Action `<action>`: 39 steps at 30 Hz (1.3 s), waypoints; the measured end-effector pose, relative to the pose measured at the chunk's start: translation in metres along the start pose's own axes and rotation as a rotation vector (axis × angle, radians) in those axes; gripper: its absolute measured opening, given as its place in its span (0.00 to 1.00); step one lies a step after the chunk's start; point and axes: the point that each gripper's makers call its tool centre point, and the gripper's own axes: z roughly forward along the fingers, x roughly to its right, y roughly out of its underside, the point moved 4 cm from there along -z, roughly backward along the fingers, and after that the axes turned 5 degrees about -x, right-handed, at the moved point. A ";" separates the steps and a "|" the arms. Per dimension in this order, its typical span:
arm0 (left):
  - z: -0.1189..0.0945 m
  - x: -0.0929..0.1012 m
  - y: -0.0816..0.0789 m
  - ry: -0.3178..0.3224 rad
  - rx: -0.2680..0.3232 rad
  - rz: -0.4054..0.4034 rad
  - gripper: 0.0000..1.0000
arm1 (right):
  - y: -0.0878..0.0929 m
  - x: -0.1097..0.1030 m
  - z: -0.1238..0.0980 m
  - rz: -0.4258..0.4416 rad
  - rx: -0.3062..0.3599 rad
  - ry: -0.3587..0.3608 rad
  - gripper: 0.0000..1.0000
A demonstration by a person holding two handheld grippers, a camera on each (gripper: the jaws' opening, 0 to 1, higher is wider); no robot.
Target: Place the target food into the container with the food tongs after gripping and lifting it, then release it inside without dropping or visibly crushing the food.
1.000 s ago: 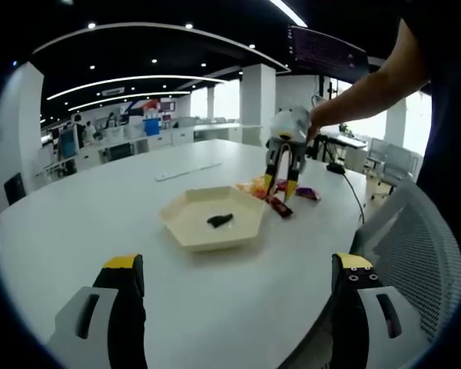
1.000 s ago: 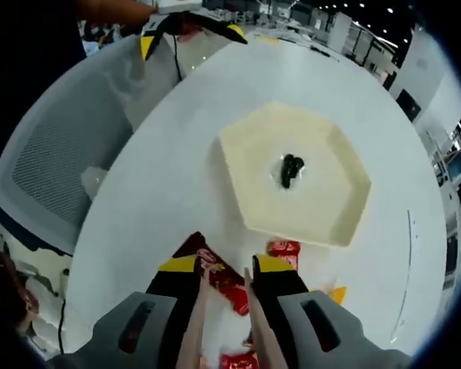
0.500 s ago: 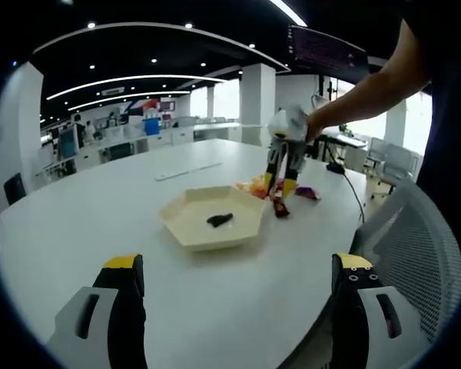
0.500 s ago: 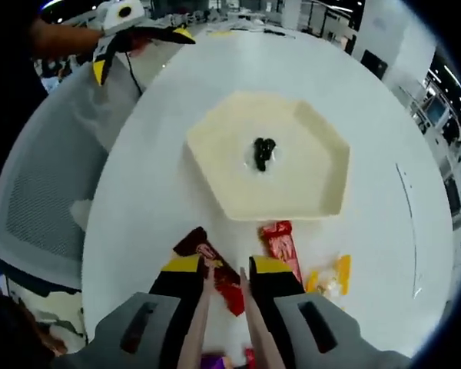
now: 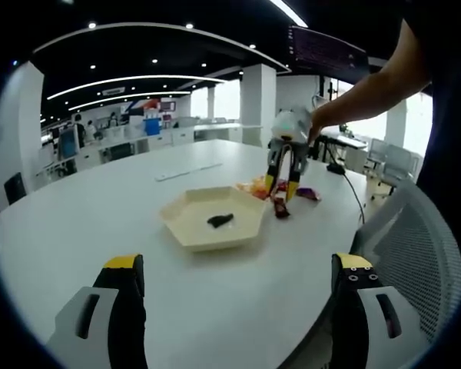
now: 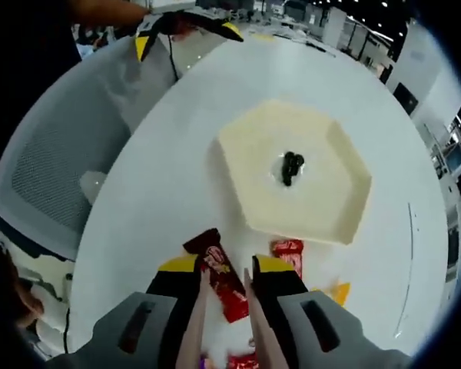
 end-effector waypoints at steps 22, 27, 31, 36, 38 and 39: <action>0.000 0.000 0.001 0.001 -0.002 -0.003 0.99 | 0.004 -0.004 0.006 -0.085 -0.050 -0.014 0.26; 0.000 0.000 0.001 -0.001 -0.001 -0.004 0.99 | 0.005 -0.003 0.007 -0.066 -0.049 -0.008 0.25; 0.000 0.000 0.001 -0.001 -0.001 -0.004 0.98 | 0.007 -0.001 0.007 -0.007 -0.048 -0.008 0.23; 0.000 -0.001 0.001 -0.001 -0.002 -0.005 0.98 | 0.007 0.000 0.007 0.051 -0.053 0.002 0.22; 0.000 -0.001 0.001 -0.002 -0.001 -0.005 0.98 | 0.006 0.000 0.006 0.077 -0.052 0.003 0.21; 0.000 -0.001 0.001 -0.002 -0.003 -0.006 0.98 | 0.007 0.001 0.006 0.086 -0.053 0.005 0.21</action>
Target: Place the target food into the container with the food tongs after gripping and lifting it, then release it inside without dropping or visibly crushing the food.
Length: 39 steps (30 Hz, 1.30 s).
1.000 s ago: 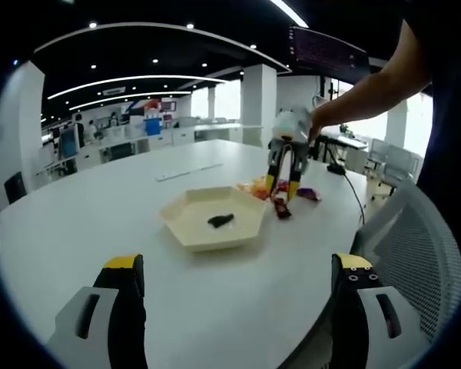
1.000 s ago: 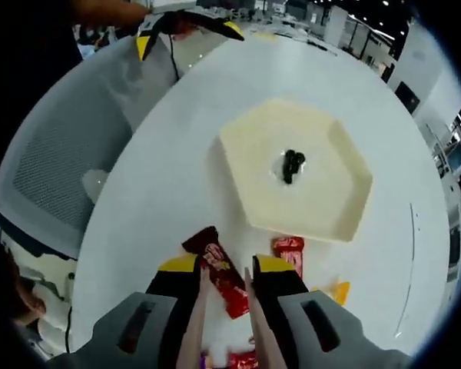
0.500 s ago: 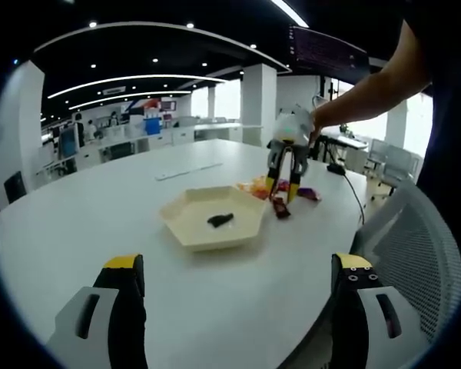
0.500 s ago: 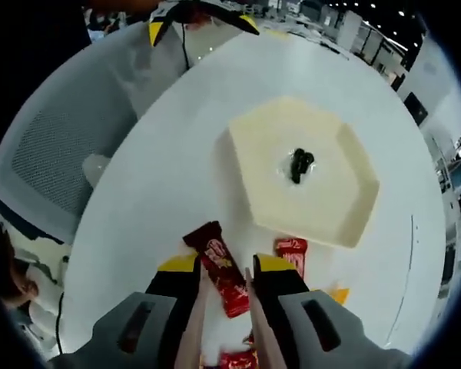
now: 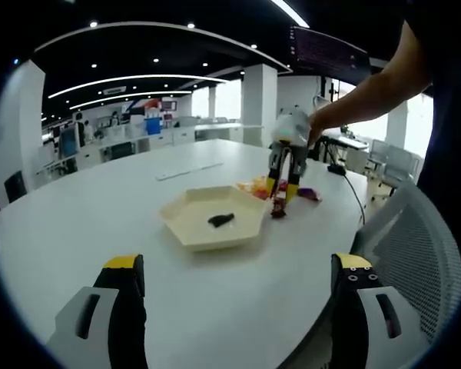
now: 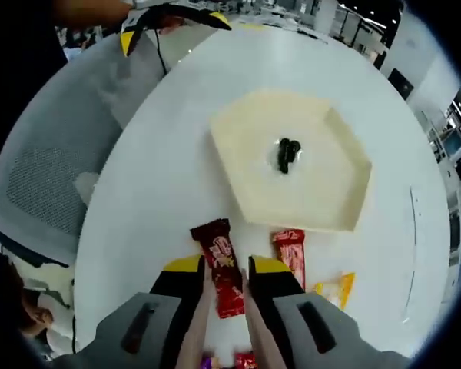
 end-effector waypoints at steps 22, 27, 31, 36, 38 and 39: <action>0.000 0.000 0.000 0.006 -0.001 0.000 0.98 | 0.001 0.014 -0.024 0.228 0.016 0.045 0.21; 0.001 0.001 0.001 0.010 -0.005 0.003 0.98 | 0.002 0.016 -0.031 0.239 0.013 0.058 0.21; 0.001 0.001 0.000 0.010 -0.004 0.004 0.98 | 0.004 0.017 -0.036 0.239 0.004 0.069 0.21; 0.001 0.001 0.000 0.009 0.000 0.008 0.98 | 0.004 0.022 -0.046 0.250 0.004 0.090 0.21; 0.001 0.001 -0.001 0.008 0.002 0.008 0.98 | 0.003 0.026 -0.051 0.252 0.005 0.104 0.21; 0.001 0.001 -0.001 0.007 0.004 0.007 0.99 | 0.002 0.027 -0.052 0.252 0.005 0.106 0.21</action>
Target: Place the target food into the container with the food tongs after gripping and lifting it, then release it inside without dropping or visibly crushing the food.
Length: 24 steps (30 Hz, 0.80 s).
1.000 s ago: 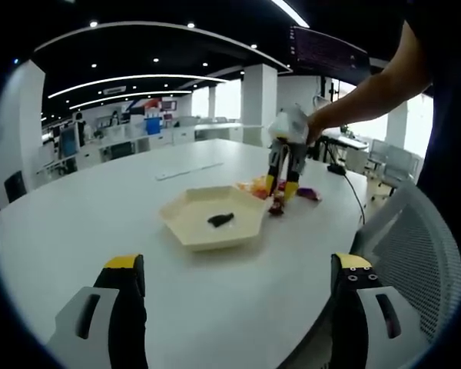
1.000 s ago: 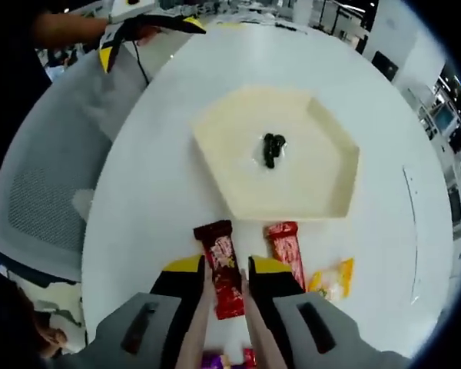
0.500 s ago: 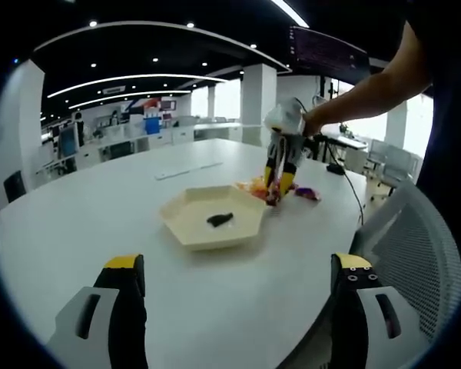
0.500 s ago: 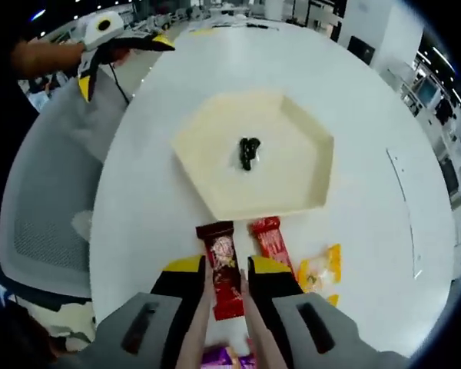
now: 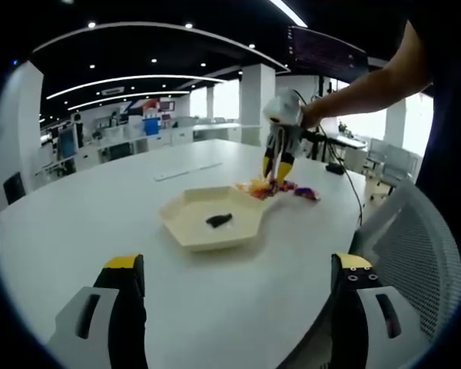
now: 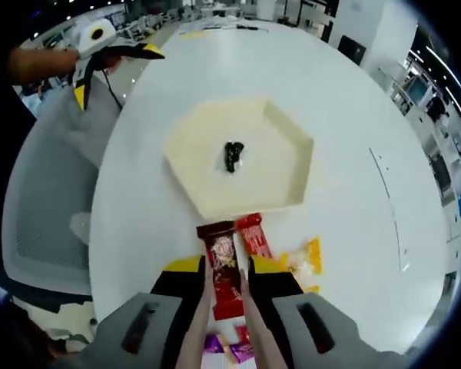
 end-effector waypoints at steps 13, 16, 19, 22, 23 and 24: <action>-0.001 0.000 -0.001 0.000 0.006 -0.003 0.99 | -0.011 0.020 -0.020 0.038 0.028 0.059 0.21; -0.001 0.001 0.000 0.005 -0.003 -0.002 0.99 | -0.013 0.023 -0.024 0.053 0.041 0.068 0.21; -0.001 0.001 0.000 0.005 -0.002 0.001 0.99 | -0.012 0.024 -0.026 0.059 0.041 0.077 0.21; -0.001 0.001 -0.001 0.002 0.001 0.002 0.99 | -0.012 0.025 -0.027 0.059 0.038 0.081 0.21; -0.001 0.001 -0.001 0.002 0.000 0.003 0.99 | -0.012 0.026 -0.027 0.062 0.038 0.083 0.21; -0.002 0.001 -0.001 0.001 0.000 0.003 0.99 | -0.012 0.026 -0.028 0.065 0.039 0.084 0.21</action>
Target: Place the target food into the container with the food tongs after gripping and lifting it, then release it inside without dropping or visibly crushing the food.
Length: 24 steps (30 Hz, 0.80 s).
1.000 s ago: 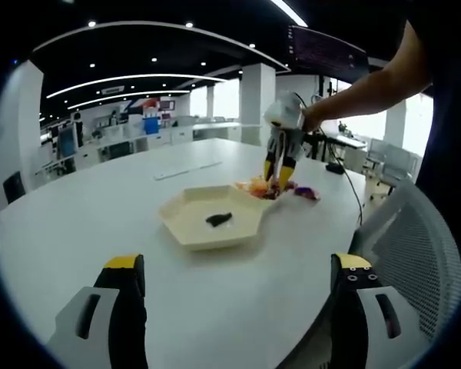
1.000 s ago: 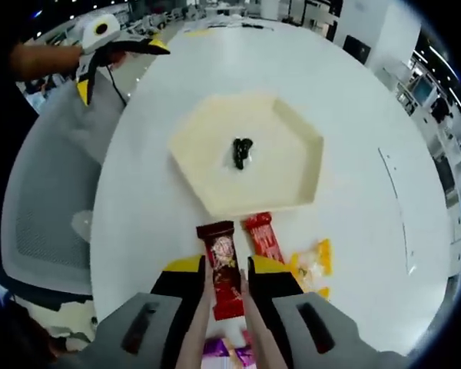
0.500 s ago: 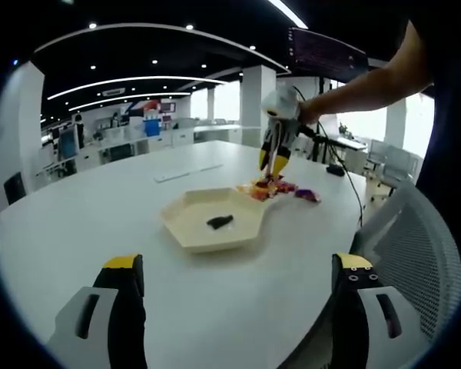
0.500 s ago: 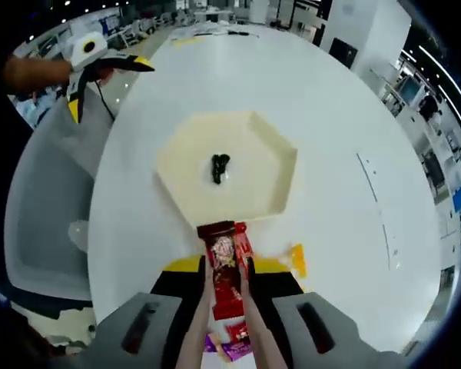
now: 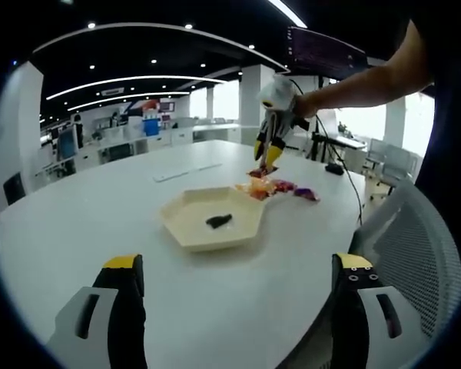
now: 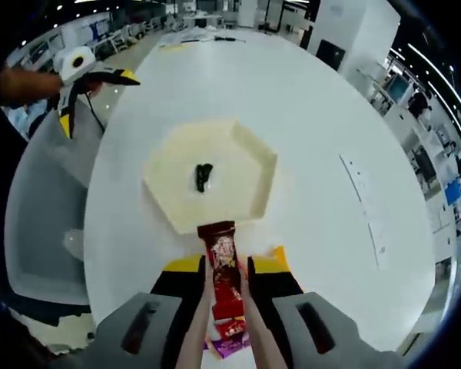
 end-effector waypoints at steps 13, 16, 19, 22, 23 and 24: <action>0.000 0.001 0.001 0.002 -0.010 0.006 0.99 | -0.011 0.000 0.005 0.024 0.013 0.016 0.21; 0.000 0.001 0.001 0.002 -0.013 0.009 0.99 | -0.017 -0.001 0.009 0.022 0.014 0.016 0.21; -0.001 0.001 0.002 0.005 -0.016 0.007 0.99 | -0.021 -0.001 0.012 0.022 0.014 0.017 0.21; -0.001 0.001 0.001 0.002 -0.017 0.013 0.99 | -0.024 0.001 0.013 0.035 0.016 0.020 0.21; -0.001 0.001 0.001 0.002 -0.017 0.015 0.99 | -0.024 0.001 0.013 0.035 0.017 0.020 0.21; -0.001 0.001 0.001 0.003 -0.017 0.015 0.99 | -0.025 0.001 0.014 0.037 0.016 0.020 0.21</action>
